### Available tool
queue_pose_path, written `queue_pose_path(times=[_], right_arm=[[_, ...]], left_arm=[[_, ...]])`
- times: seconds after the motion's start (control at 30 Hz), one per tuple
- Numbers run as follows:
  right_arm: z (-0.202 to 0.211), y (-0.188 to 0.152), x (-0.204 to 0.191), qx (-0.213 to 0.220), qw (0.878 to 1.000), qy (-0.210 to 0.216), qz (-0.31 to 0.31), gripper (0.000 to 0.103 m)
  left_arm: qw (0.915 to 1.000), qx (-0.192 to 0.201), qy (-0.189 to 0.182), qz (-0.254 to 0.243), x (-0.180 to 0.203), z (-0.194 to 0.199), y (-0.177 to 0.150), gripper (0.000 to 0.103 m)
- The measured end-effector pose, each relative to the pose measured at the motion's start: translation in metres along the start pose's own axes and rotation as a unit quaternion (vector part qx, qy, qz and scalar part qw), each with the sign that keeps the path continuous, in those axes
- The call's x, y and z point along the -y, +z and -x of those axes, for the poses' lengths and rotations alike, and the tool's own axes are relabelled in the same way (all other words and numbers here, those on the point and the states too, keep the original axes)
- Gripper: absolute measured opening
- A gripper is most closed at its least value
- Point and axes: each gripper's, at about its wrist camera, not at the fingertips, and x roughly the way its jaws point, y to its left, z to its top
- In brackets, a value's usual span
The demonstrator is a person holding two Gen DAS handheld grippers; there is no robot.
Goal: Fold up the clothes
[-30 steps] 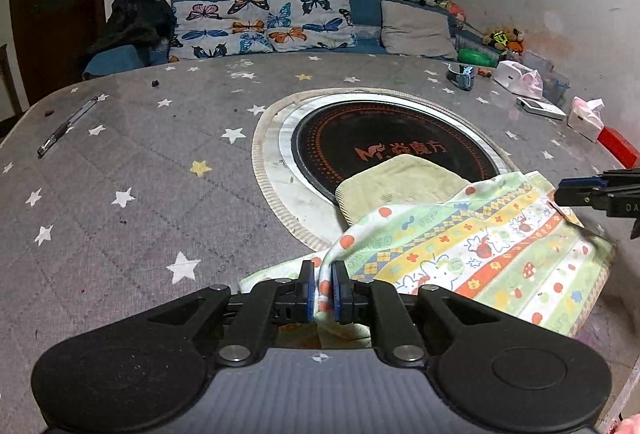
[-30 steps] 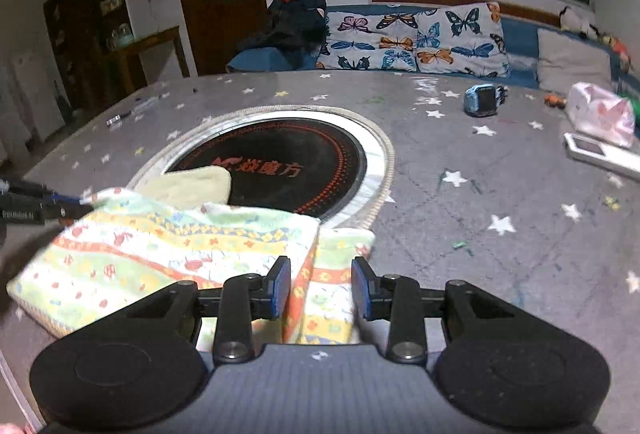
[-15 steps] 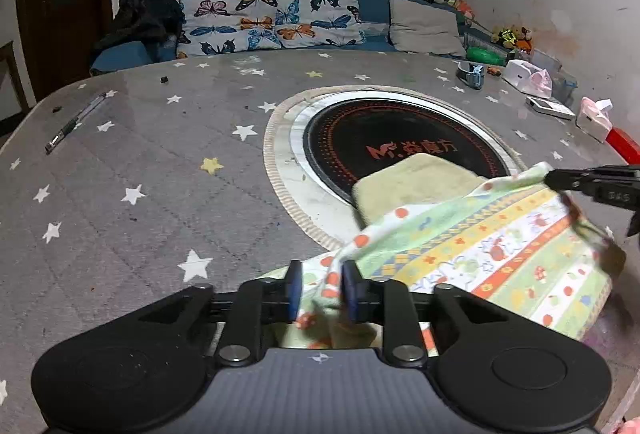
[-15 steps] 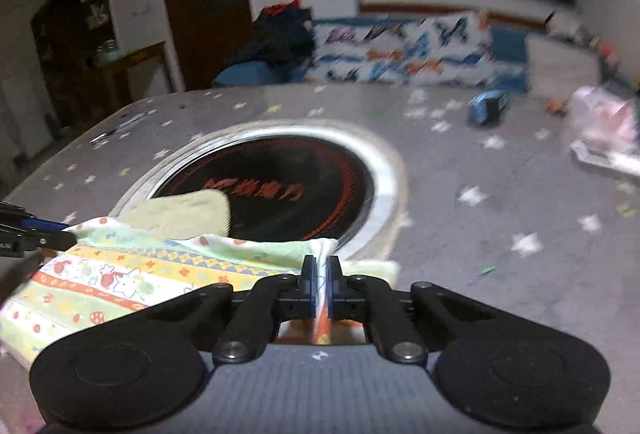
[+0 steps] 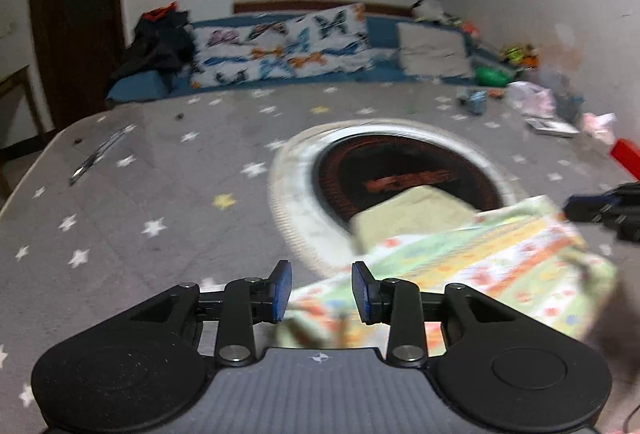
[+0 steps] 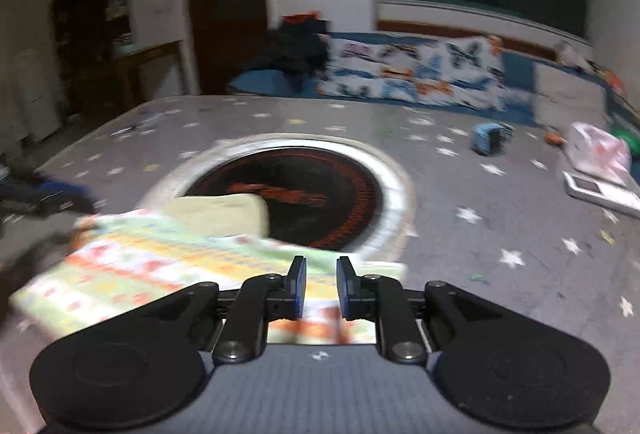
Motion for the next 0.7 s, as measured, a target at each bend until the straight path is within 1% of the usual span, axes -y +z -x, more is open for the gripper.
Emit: queue_pose_path(times=[0.07,0.13,0.27,0.4,0.47,0.57,0.67,0.7], right_arm=[[0.004,-0.004,-0.008,-0.008,1.000,0.022,0.008,0.020],[0.004,-0.009,-0.014,-0.017,0.999,0.029,0.017,0.020],[0.002,-0.021,-0.016,-0.037,0.999,0.015,0.028,0.020],[0.009,-0.036,-0.012,-0.053,0.998,0.003,0.019,0.021],[0.012,-0.044,-0.011,-0.062,0.998,0.001,0.012,0.021],[0.019,-0.049,-0.015,-0.061,0.998,-0.004,0.021,0.021],[0.023,-0.047,-0.019,-0.066,0.997,-0.003,0.025,0.021],[0.024,-0.043,-0.020,-0.062,0.998,0.001,0.027,0.021]], left_arm=[[0.9996,0.009,-0.024,-0.010,0.016,0.007,-0.002,0.036],[0.9985,0.011,-0.050,-0.020,0.032,0.010,-0.004,0.035],[0.9955,0.009,-0.083,-0.046,0.061,0.008,-0.014,0.033],[0.9923,-0.006,-0.114,-0.049,0.076,0.000,-0.024,0.033],[0.9908,-0.018,-0.125,-0.050,0.081,-0.005,-0.031,0.033],[0.9886,-0.029,-0.139,-0.051,0.089,-0.010,-0.041,0.033],[0.9876,-0.026,-0.143,-0.060,0.094,-0.007,-0.045,0.033],[0.9872,-0.024,-0.145,-0.062,0.094,-0.005,-0.045,0.033]])
